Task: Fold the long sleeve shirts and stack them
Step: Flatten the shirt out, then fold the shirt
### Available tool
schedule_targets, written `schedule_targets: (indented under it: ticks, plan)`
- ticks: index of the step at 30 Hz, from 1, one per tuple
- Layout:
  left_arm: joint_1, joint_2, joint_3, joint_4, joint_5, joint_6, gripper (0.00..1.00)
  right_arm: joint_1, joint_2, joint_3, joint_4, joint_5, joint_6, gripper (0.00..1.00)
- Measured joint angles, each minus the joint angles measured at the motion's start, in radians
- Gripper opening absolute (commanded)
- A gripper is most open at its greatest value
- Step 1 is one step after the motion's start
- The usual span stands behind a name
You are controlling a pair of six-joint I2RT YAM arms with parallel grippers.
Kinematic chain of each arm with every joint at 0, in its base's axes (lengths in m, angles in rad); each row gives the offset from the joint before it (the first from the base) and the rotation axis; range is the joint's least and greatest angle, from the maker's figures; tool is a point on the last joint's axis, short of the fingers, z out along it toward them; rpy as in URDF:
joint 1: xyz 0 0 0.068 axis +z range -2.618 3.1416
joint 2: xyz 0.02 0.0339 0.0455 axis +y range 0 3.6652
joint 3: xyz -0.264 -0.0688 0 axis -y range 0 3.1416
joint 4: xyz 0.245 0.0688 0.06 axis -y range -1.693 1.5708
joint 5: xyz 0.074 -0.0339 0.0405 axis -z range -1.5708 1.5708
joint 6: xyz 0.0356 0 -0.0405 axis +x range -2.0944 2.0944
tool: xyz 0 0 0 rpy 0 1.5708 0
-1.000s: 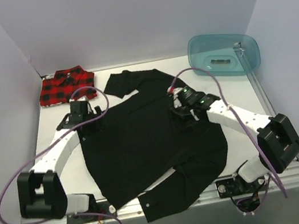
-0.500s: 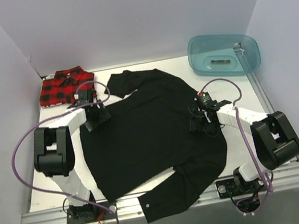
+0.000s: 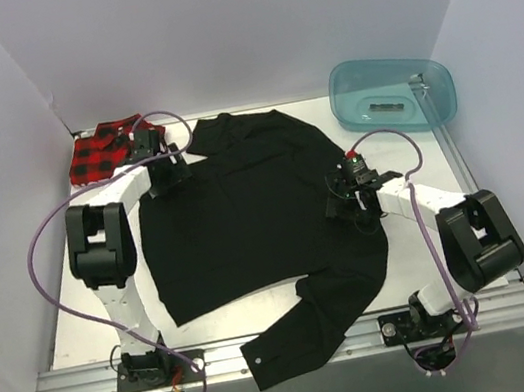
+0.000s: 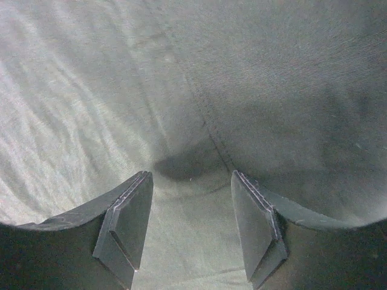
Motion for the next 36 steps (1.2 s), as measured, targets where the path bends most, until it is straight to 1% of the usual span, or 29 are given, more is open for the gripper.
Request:
schedule_targets:
  ticks: [2,7,9,11,13,15,19,23,29,33,36]
  plan:
    - [0.000,-0.096,-0.076,0.010,0.002,-0.005,0.88,0.008,-0.037,0.006,-0.021,0.022,-0.011,0.58]
    - [-0.011,-0.558,-0.316,-0.039,-0.068,-0.095,0.88,0.010,-0.243,0.008,-0.113,0.085,-0.029,0.61]
    - [-0.021,-0.753,-0.404,-0.055,-0.090,-0.131,0.86,0.004,-0.326,0.006,-0.146,0.103,-0.032,0.60]
    - [-0.030,-0.912,-0.504,-0.061,-0.097,-0.163,0.83,0.003,-0.391,-0.007,-0.171,0.108,-0.032,0.59]
    - [-0.042,-1.026,-0.609,-0.093,-0.099,-0.193,0.81,-0.002,-0.440,-0.043,-0.188,0.107,-0.027,0.59]
    - [-0.058,-1.088,-0.716,-0.119,-0.098,-0.220,0.81,-0.003,-0.484,-0.103,-0.212,0.107,-0.011,0.58]
    - [-0.082,-1.109,-0.895,-0.185,-0.088,-0.278,0.78,-0.016,-0.526,-0.195,-0.262,0.105,0.007,0.56]
    - [-0.092,-1.072,-0.974,-0.185,-0.082,-0.329,0.76,-0.046,-0.505,-0.226,-0.275,0.086,0.013,0.52]
    - [-0.093,-0.911,-0.983,-0.090,-0.097,-0.380,0.74,-0.074,-0.414,-0.263,-0.217,0.045,0.024,0.50]
    - [-0.088,-0.813,-0.933,-0.032,-0.126,-0.402,0.73,-0.074,-0.347,-0.267,-0.183,0.031,0.024,0.50]
    - [-0.068,-0.744,-0.891,0.008,-0.137,-0.412,0.73,-0.074,-0.331,-0.264,-0.145,0.022,0.024,0.49]
